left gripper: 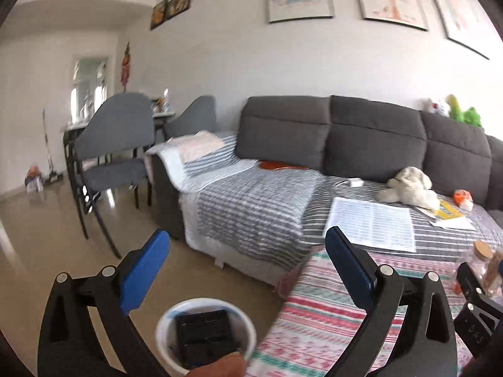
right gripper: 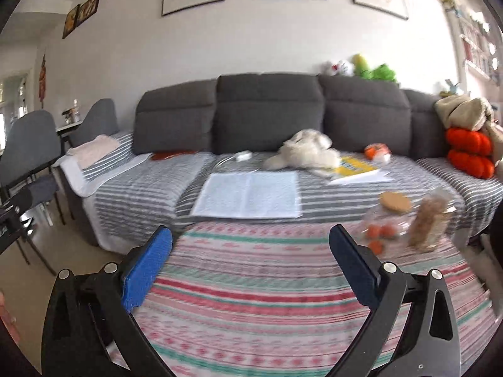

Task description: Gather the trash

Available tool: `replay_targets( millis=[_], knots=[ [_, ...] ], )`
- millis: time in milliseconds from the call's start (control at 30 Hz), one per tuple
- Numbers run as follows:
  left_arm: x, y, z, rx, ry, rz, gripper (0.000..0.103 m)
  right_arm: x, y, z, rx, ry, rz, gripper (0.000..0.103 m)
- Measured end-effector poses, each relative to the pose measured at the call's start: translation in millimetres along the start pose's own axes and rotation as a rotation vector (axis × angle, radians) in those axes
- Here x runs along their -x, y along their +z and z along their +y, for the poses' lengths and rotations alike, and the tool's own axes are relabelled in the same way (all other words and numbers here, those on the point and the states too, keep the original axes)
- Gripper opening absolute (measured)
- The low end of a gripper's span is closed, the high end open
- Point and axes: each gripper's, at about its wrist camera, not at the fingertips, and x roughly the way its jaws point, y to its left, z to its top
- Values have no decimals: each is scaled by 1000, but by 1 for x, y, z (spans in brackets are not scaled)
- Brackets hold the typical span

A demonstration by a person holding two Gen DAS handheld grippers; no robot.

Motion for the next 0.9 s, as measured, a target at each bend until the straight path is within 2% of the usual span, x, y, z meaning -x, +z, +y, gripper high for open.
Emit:
replay_targets(
  millis=[133,233,300,467,700,900],
  knots=[
    [12,-11,-57,-110,-61,17,96,7,-5,-46,-28,-61,-27,96],
    [12,-26,-92,-114,-120,93,96,5,-10,-76,-59,-96,-19,96],
    [12,-31,-110,-110,-142,109,96,1,-14,-96,-67,-123,6,96],
    [25,-38,-148,-132,-181,74,96,-4,-23,-141,-93,-177,47,96],
    [40,-50,-186,-134,-233,86,96,1,-25,-164,-100,-202,41,96],
    [52,-50,-197,-127,-239,41,96,5,-26,-169,-72,-237,4,96]
  ],
)
